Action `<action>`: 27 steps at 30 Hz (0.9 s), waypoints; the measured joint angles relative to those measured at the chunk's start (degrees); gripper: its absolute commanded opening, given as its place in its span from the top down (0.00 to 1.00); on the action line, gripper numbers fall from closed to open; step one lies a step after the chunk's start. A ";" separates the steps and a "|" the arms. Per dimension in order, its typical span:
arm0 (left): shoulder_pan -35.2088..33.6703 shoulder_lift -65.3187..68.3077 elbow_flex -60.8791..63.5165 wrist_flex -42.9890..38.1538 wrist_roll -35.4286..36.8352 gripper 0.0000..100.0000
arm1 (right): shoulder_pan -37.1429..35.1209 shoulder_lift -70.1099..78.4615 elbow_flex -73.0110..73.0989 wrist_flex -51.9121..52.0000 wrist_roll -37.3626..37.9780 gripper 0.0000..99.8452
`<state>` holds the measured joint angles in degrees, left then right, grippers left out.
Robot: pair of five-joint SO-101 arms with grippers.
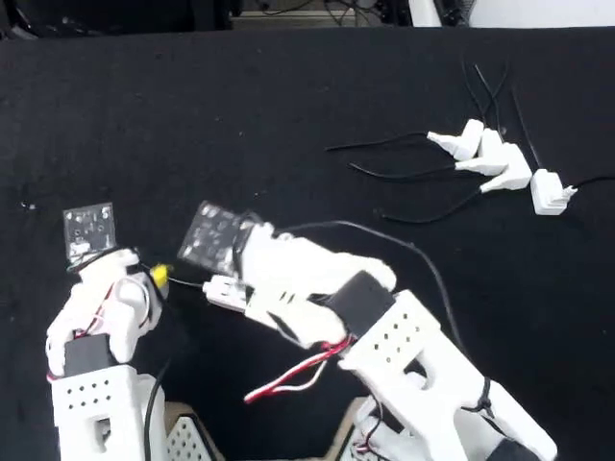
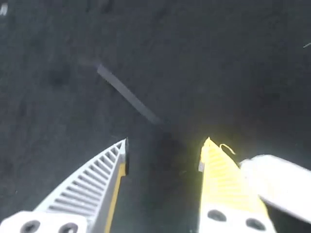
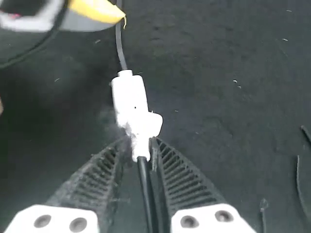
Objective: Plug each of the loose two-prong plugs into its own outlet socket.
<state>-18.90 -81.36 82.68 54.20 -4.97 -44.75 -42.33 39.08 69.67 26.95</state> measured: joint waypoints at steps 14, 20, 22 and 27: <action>-8.18 0.00 4.31 0.26 -3.87 0.75 | -0.97 29.27 -15.38 0.70 13.45 0.99; -8.18 0.00 4.31 3.16 -6.42 0.75 | -0.97 38.07 -21.98 1.93 19.60 0.99; -8.18 0.00 4.31 3.87 -6.42 0.75 | -0.97 40.35 -24.53 3.69 21.27 0.99; -8.18 0.00 4.31 4.04 -6.42 0.75 | -0.97 45.71 -31.38 7.47 22.59 0.99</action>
<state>-27.08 -81.36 86.99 58.24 -11.38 -45.71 3.38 7.69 77.14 49.54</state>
